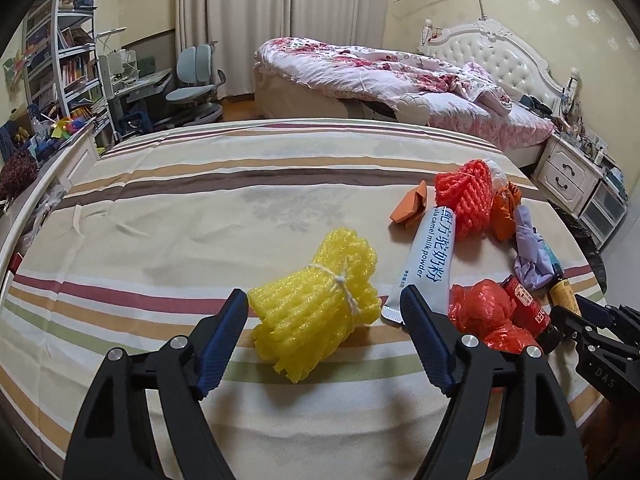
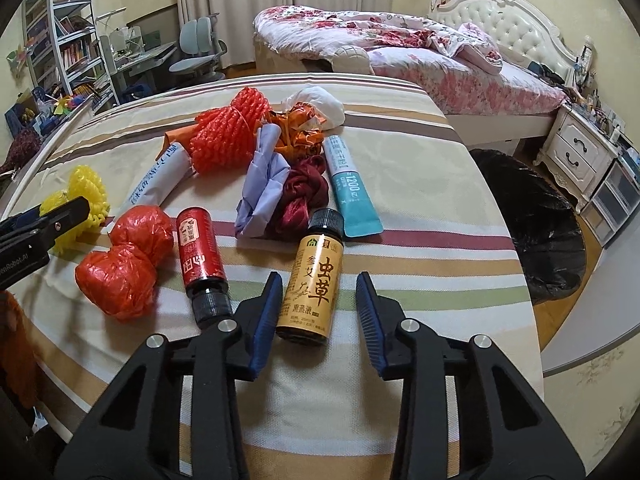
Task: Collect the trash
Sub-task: 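Move the left tool to the yellow foam net while the right tool approaches the amber bottle, then close the left tool on the yellow foam net while the right tool grips the amber bottle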
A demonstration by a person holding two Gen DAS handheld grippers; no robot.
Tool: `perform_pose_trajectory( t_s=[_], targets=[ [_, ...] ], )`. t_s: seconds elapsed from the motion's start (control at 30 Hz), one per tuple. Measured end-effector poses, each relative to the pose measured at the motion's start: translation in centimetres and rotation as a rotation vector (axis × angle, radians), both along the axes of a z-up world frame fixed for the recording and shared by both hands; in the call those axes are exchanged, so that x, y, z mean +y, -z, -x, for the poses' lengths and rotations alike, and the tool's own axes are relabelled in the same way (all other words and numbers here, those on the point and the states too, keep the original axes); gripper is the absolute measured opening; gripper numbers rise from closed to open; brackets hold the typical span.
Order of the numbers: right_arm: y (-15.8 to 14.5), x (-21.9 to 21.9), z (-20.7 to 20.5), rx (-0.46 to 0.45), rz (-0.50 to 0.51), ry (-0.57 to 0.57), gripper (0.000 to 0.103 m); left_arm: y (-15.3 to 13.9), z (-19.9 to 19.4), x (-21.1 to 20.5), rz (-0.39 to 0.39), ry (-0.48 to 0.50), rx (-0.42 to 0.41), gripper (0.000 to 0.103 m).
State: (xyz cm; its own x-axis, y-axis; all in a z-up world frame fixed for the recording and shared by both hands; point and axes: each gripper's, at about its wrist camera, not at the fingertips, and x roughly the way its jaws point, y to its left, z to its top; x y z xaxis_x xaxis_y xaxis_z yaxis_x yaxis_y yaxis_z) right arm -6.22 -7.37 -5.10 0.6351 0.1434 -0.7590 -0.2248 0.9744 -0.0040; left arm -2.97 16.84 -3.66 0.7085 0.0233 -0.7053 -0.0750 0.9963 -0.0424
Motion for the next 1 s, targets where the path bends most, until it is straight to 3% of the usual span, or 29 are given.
perform_pose_trajectory(
  t_s=[0.03, 0.07, 0.13, 0.43, 0.47, 0.53, 0.87, 1.0],
  targets=[
    [0.0, -0.1, 0.0, 0.002, -0.006, -0.003, 0.032, 0.1, 0.0, 0.0, 0.001, 0.007, 0.003, 0.072],
    [0.0, 0.0, 0.0, 0.001, -0.004, -0.003, 0.030, 0.2, 0.0, -0.1, 0.000, 0.013, 0.011, 0.063],
    [-0.1, 0.0, 0.0, -0.001, -0.003, -0.006, 0.025, 0.2, 0.1, -0.1, 0.004, 0.022, 0.014, 0.059],
    [-0.3, -0.4, 0.6, -0.018, -0.019, -0.020, 0.024, -0.2, 1.3, 0.0, 0.009, 0.012, -0.020, 0.042],
    [-0.3, -0.4, 0.7, -0.021, -0.021, -0.021, 0.024, -0.3, 1.5, 0.1, 0.024, 0.015, -0.026, 0.028],
    [-0.3, -0.6, 0.9, -0.025, -0.020, -0.020, 0.024, -0.4, 1.8, 0.3, 0.049, 0.007, -0.028, 0.025],
    [-0.2, -1.2, 1.0, -0.018, -0.017, -0.005, 0.024, -0.5, 2.1, -0.7, 0.036, 0.024, -0.024, 0.029],
    [-0.1, -1.3, 0.8, -0.016, -0.016, -0.001, 0.024, -0.7, 1.9, -0.9, 0.030, 0.019, -0.033, 0.067]
  ],
)
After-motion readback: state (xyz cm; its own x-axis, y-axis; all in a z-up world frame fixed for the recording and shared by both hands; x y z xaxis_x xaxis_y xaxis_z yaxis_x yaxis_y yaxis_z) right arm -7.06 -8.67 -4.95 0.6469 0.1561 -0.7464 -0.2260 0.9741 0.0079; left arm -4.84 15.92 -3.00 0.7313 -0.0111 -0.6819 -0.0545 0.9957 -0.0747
